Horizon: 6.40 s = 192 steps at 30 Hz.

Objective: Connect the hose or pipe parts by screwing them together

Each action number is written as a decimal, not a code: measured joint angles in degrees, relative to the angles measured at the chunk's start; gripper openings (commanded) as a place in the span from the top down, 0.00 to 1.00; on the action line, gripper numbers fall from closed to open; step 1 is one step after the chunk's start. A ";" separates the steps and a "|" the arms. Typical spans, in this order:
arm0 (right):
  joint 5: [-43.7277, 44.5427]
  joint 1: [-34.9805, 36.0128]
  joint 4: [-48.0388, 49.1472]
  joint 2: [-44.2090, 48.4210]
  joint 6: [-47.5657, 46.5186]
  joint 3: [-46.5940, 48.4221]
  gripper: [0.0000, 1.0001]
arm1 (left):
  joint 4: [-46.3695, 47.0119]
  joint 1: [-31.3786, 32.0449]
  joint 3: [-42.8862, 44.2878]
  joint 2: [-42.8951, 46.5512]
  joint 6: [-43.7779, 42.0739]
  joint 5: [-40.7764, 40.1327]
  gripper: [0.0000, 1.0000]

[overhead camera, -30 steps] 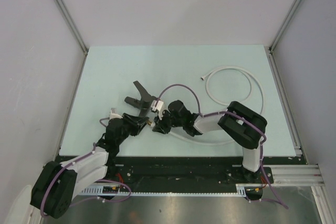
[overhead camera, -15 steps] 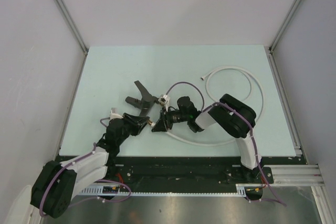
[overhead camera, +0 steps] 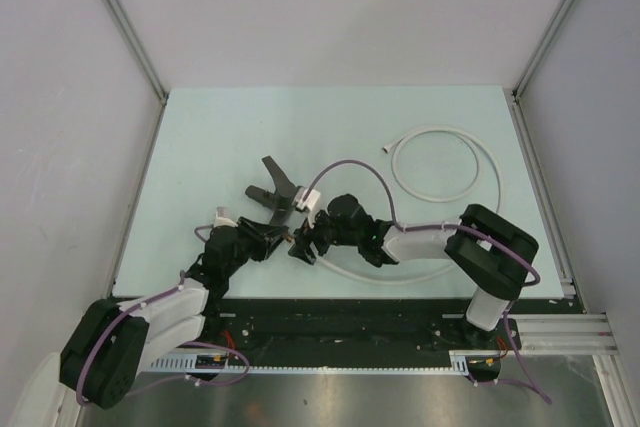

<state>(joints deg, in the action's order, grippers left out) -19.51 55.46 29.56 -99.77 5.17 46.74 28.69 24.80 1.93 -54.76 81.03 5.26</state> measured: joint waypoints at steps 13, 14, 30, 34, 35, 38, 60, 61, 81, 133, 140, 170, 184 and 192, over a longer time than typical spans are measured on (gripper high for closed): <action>44.83 20.44 -1.97 -1.33 -24.87 0.00 0.45 | -0.02 0.02 0.00 -0.07 1.09 0.90 1.00; 47.04 21.09 -1.22 -2.36 -26.43 0.00 0.46 | -0.02 0.00 0.00 -0.07 1.20 0.90 1.00; 62.47 24.33 6.84 -12.55 -37.16 3.13 0.75 | -0.17 0.04 -0.02 -0.37 3.17 1.14 1.00; 62.29 23.85 7.37 -12.57 -37.22 3.30 0.96 | -0.37 0.04 -0.02 -0.22 3.48 0.57 1.00; 61.66 23.67 7.34 -12.57 -36.65 3.30 1.00 | -0.55 0.04 -0.02 -0.09 3.48 0.44 1.00; 58.71 22.49 6.86 -12.13 -34.29 3.32 1.00 | -1.25 0.02 -0.11 0.44 3.43 -0.57 1.00; -11.54 -5.66 11.72 -11.82 11.10 3.32 0.99 | -2.21 0.48 -0.13 4.11 2.93 -6.91 1.00; -14.34 -6.60 14.23 -13.25 14.08 3.32 0.99 | -2.25 0.52 -0.13 4.20 2.89 -7.02 1.00; -2.25 -1.36 2.16 -4.83 8.00 3.56 0.24 | -0.28 1.77 -0.15 1.14 3.91 -3.78 1.00; 22.62 8.28 -3.13 -3.85 -15.58 4.17 0.99 | -0.72 1.53 -0.24 -0.42 4.85 -5.46 1.00; -3.56 -2.97 -0.72 -5.86 0.11 4.20 1.00 | -0.63 1.68 -0.24 -0.33 4.46 -4.46 0.99; 11.85 3.08 -10.21 2.97 -3.93 4.44 0.39 | -0.48 2.14 -0.24 -0.31 4.48 -2.82 1.00; 47.06 20.02 -10.25 -2.69 -32.00 4.44 0.44 | -0.28 2.14 -0.24 -0.66 4.50 -1.92 1.00; 57.68 22.43 -4.90 -8.70 -39.80 4.44 0.47 | 0.09 2.16 -0.24 -1.95 4.55 -1.81 1.00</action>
<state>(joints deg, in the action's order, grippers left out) 38.17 77.89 24.67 -108.47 -34.63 51.18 28.77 26.96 1.69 -56.71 85.58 3.44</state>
